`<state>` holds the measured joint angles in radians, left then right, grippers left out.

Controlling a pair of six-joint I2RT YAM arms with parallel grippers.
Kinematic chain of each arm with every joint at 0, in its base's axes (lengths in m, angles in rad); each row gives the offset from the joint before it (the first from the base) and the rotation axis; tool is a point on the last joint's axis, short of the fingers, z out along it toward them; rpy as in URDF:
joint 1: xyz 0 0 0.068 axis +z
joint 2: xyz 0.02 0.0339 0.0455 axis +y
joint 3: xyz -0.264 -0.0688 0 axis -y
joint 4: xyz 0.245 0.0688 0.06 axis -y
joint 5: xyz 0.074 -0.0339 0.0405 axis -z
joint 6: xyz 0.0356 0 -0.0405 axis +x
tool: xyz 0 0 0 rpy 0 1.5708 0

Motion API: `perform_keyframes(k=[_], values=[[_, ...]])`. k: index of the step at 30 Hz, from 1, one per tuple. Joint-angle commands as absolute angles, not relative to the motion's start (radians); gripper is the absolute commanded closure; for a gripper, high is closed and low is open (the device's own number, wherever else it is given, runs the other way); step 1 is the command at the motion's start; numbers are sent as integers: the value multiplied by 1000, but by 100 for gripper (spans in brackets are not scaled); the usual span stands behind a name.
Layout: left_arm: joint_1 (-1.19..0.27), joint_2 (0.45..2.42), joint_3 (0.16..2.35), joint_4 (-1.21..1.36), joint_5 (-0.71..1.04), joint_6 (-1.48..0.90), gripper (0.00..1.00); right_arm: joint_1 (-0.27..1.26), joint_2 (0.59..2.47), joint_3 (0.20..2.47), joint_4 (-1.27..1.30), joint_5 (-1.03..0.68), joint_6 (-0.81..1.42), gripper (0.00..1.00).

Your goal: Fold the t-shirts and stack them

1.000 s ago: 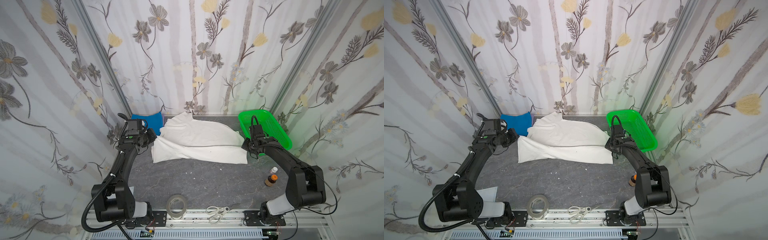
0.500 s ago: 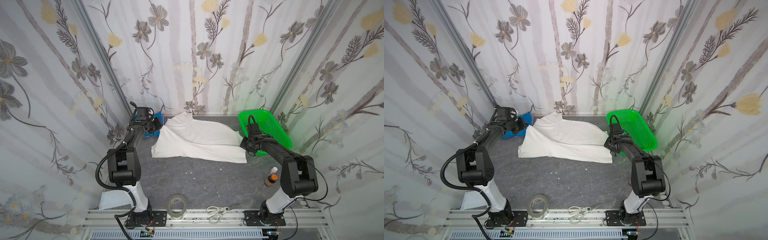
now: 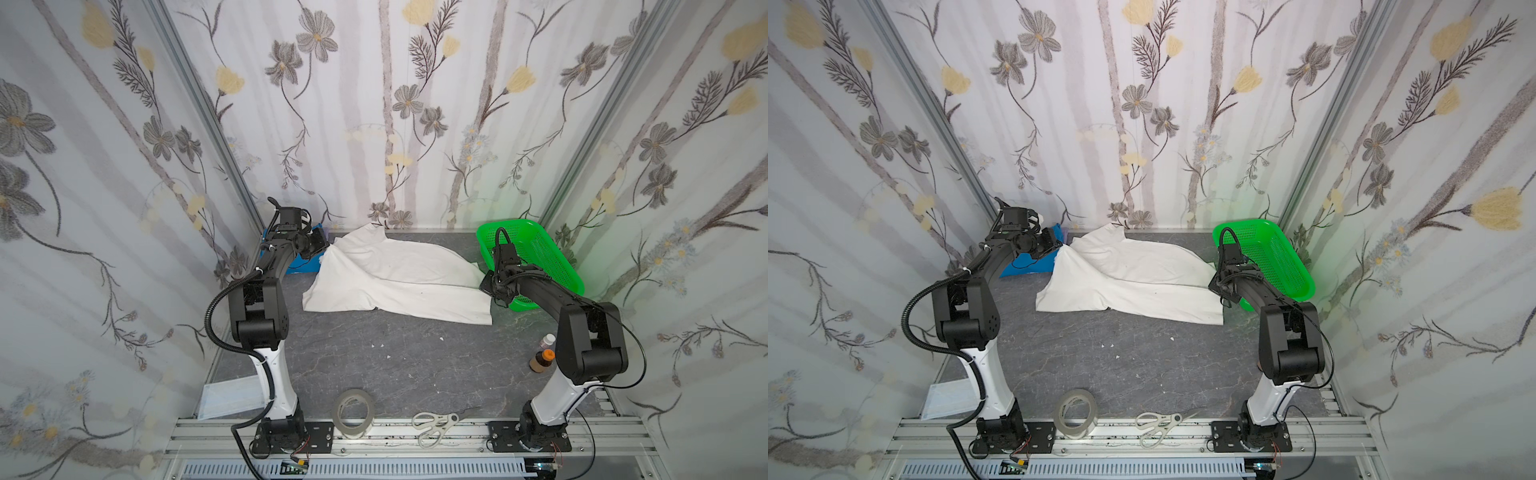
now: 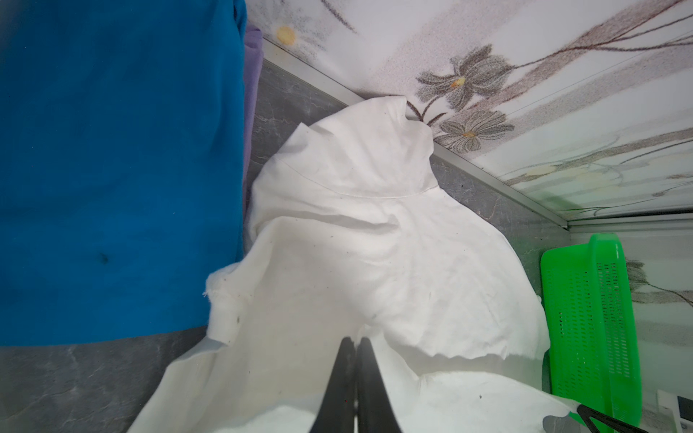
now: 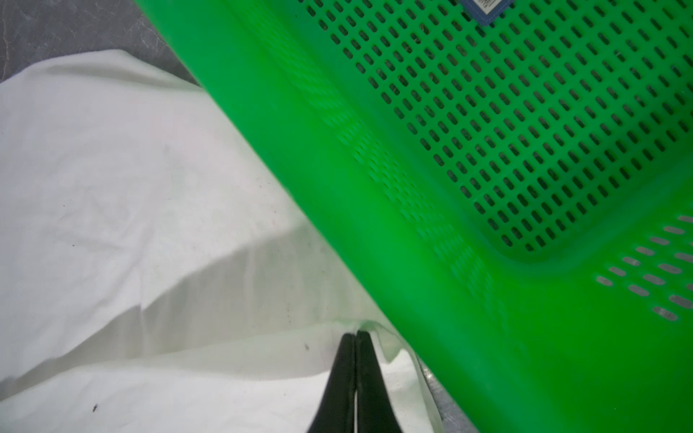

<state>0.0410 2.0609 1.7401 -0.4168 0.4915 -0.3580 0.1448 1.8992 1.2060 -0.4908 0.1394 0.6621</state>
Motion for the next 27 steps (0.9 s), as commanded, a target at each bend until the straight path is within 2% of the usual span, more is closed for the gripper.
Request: perform_keyframes(k=[1,4,5,6,8,9,13,17,20,21,26,27], values=[[41,2080,1771,-425,509,-334,100,146,1913,1230,-464,144,675,100],[41,2100,1799,-423,524,-342,100,149,1924,1274,-483,145,669,100],[41,2108,1819,-423,541,-351,100,151,1922,1287,-493,156,669,92],[42,2113,1838,-410,565,-365,93,155,1912,1293,-495,169,669,75],[45,2124,1889,-401,586,-389,62,172,1873,1296,-486,201,666,52],[49,2128,1923,-411,583,-390,50,184,1847,1295,-483,227,661,43],[70,2092,1975,-372,603,-414,18,225,1780,1295,-497,267,635,24],[77,2061,2020,-551,559,-385,15,265,1734,1236,-513,237,634,22],[78,1939,1811,-577,472,-438,14,305,1701,1157,-513,194,653,16],[77,1887,1724,-571,442,-456,14,321,1685,1124,-506,186,657,8],[80,1688,1356,-540,335,-564,14,351,1611,958,-432,95,687,4],[80,1661,1301,-525,330,-583,15,351,1604,933,-422,84,690,0]])
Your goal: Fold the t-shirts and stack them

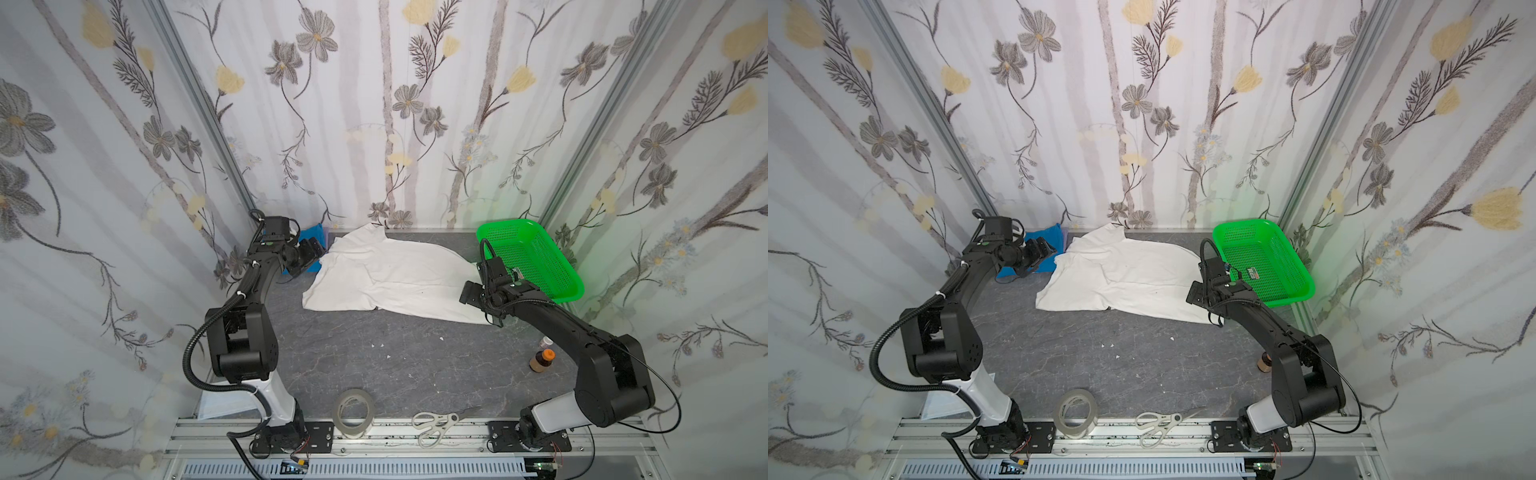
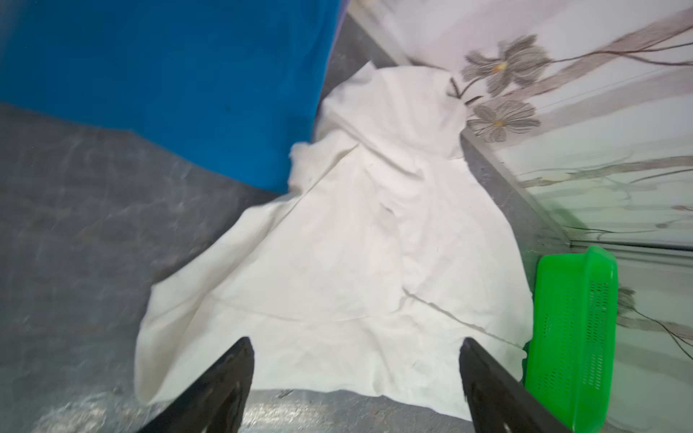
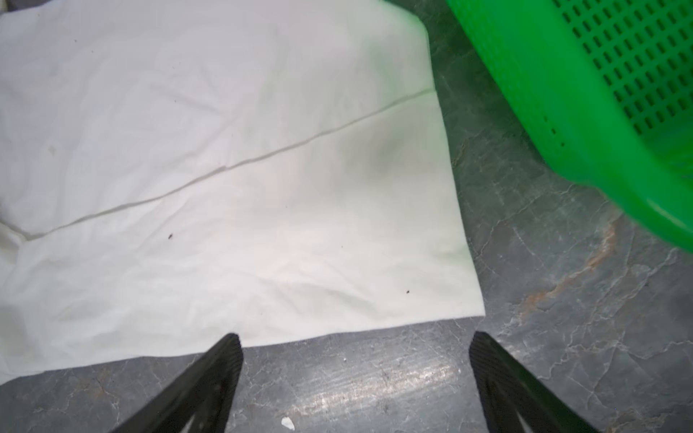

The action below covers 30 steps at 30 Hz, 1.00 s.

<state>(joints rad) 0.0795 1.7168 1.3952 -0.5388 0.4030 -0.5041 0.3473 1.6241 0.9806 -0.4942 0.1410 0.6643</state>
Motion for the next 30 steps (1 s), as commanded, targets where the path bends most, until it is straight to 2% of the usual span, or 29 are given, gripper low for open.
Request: perform_keyframes(k=[1,5,10,14,21,25,28,30], values=[[81,1640,1246,-497,336,-597,16,350,1603,912,-411,73,691,0],[87,1631,1160,-467,354,-630,23,351,1566,849,-376,13,699,0],[120,1603,1048,-408,283,-717,29,351,1523,798,-362,6,709,0],[131,1637,1032,-397,237,-731,31,342,1511,785,-366,0,712,1],[138,1712,983,-236,261,-781,43,293,1476,762,-363,-36,699,1],[138,1744,979,-208,261,-788,43,243,1459,719,-341,-93,691,2],[138,1776,985,-194,269,-797,60,205,1474,716,-328,-130,681,4],[138,1799,990,-184,275,-805,83,193,1486,722,-327,-125,680,5]])
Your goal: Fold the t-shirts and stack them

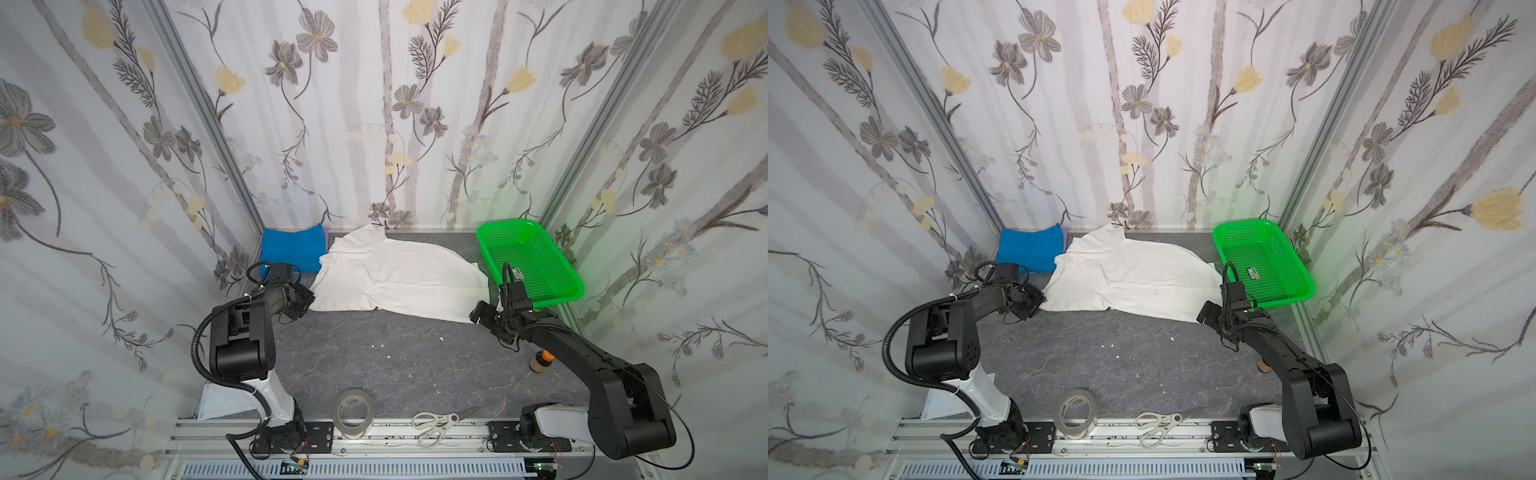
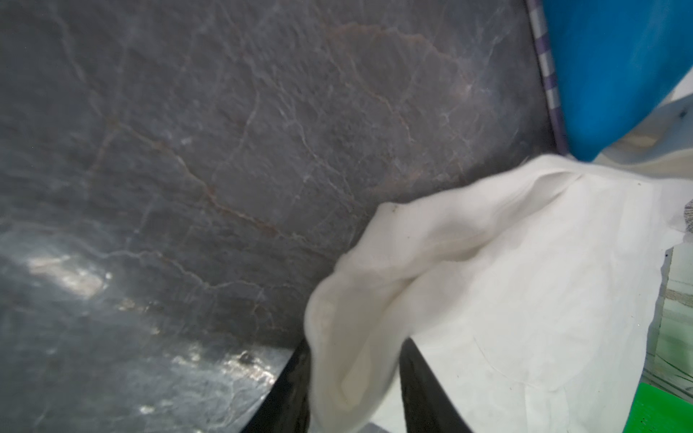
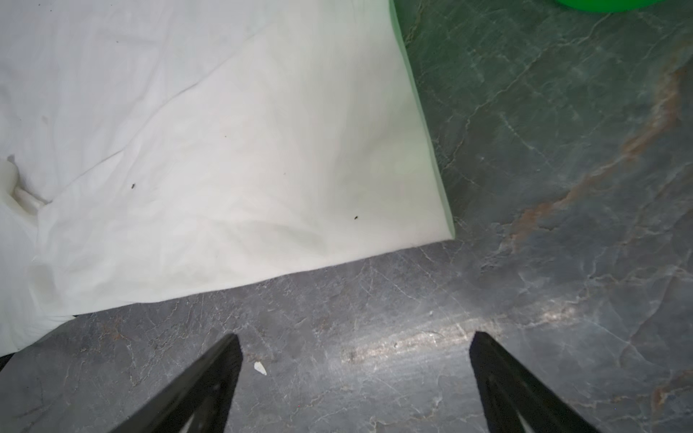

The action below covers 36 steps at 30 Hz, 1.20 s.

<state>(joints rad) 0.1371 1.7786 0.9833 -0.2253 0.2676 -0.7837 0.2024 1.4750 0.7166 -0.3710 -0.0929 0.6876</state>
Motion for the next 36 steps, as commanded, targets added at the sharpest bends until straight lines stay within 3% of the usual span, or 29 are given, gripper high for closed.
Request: perform_keyframes(k=[1,2,19,28,33,36], values=[[138,1807,993,-183,275,-809,94,190,1489,722,-323,-122,680,5],[139,1813,995,-179,273,-813,100,185,1492,724,-323,-119,680,5],[156,1651,1015,-334,192,-731,100,152,1550,716,-329,-98,638,12],[158,1655,1030,-352,224,-716,100,152,1655,710,-243,-147,657,52],[157,1652,1035,-356,227,-712,100,145,1705,730,-224,-136,672,57],[157,1652,1034,-358,228,-709,100,140,1717,738,-229,-106,692,69]])
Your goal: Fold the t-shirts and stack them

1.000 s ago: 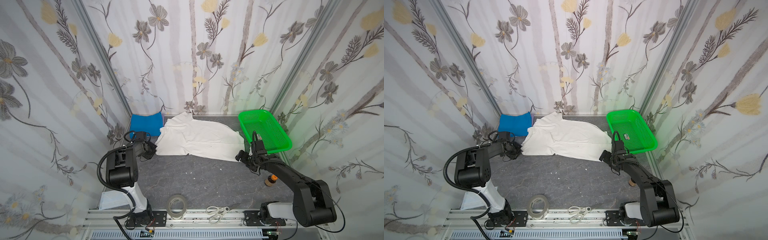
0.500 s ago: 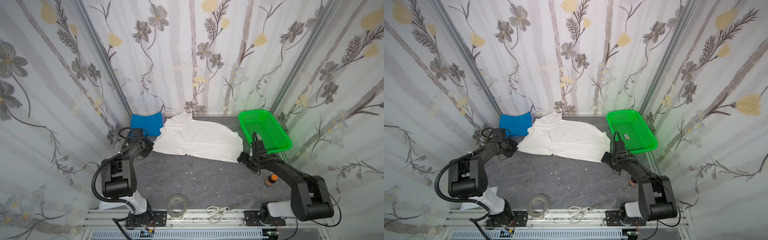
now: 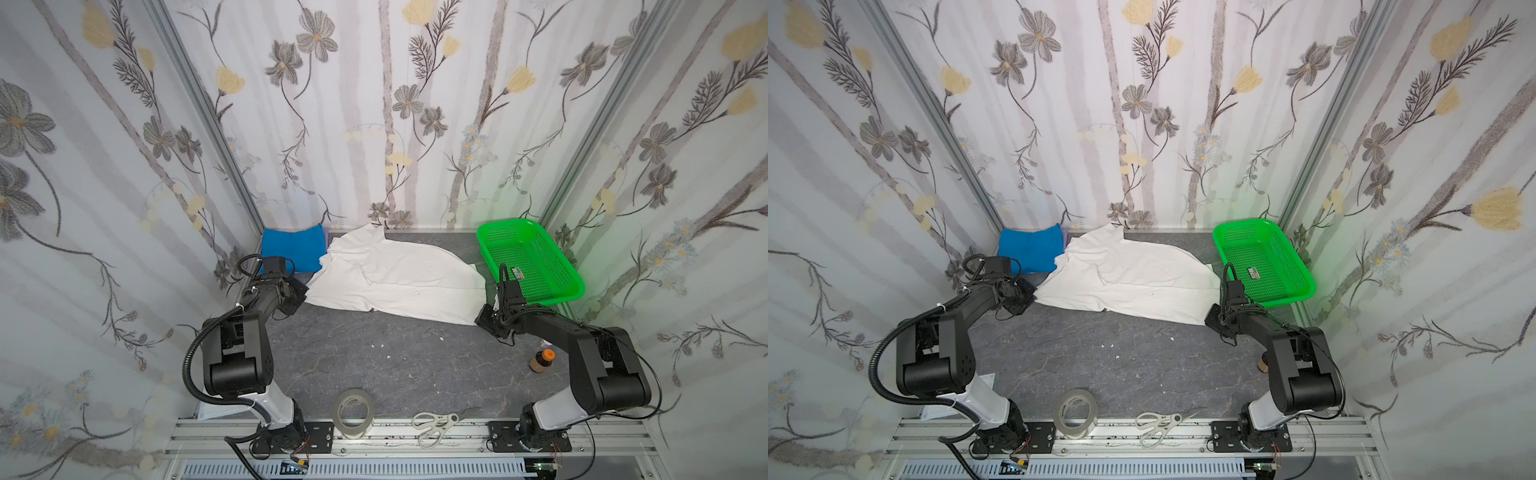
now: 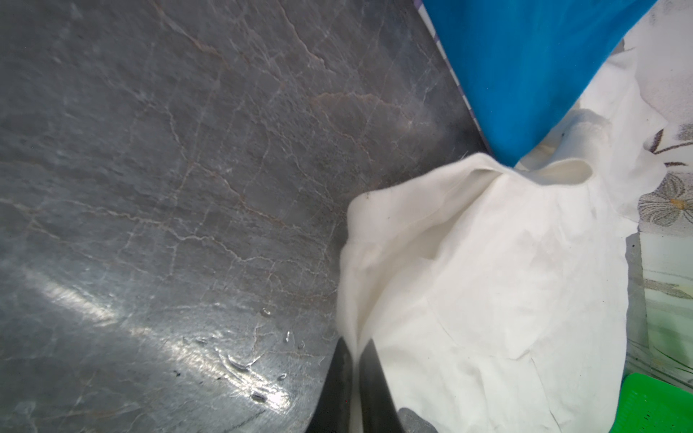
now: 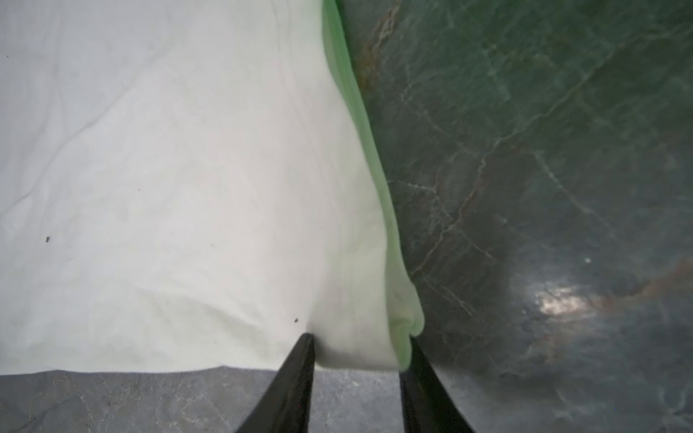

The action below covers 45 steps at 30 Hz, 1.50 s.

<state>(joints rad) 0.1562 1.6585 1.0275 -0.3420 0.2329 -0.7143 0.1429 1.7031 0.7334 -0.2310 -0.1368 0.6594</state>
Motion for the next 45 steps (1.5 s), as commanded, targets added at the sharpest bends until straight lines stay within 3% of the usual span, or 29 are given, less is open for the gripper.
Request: perform_keyframes(k=[1,6,19,30,39,44,45], values=[[157,1652,1035,-359,229,-709,100,137,1718,738,-230,-100,699,75],[159,1632,1036,-381,223,-702,100,133,1729,737,-269,-89,700,100],[186,1381,852,-514,113,-683,100,150,1434,636,-477,46,685,100],[187,1113,649,-562,75,-740,100,200,1249,555,-534,53,755,100],[187,925,590,-671,22,-766,100,262,1068,516,-605,133,868,100],[185,885,580,-702,64,-767,100,262,1056,520,-611,144,876,100],[184,877,583,-707,67,-767,94,262,1058,529,-620,145,874,100]])
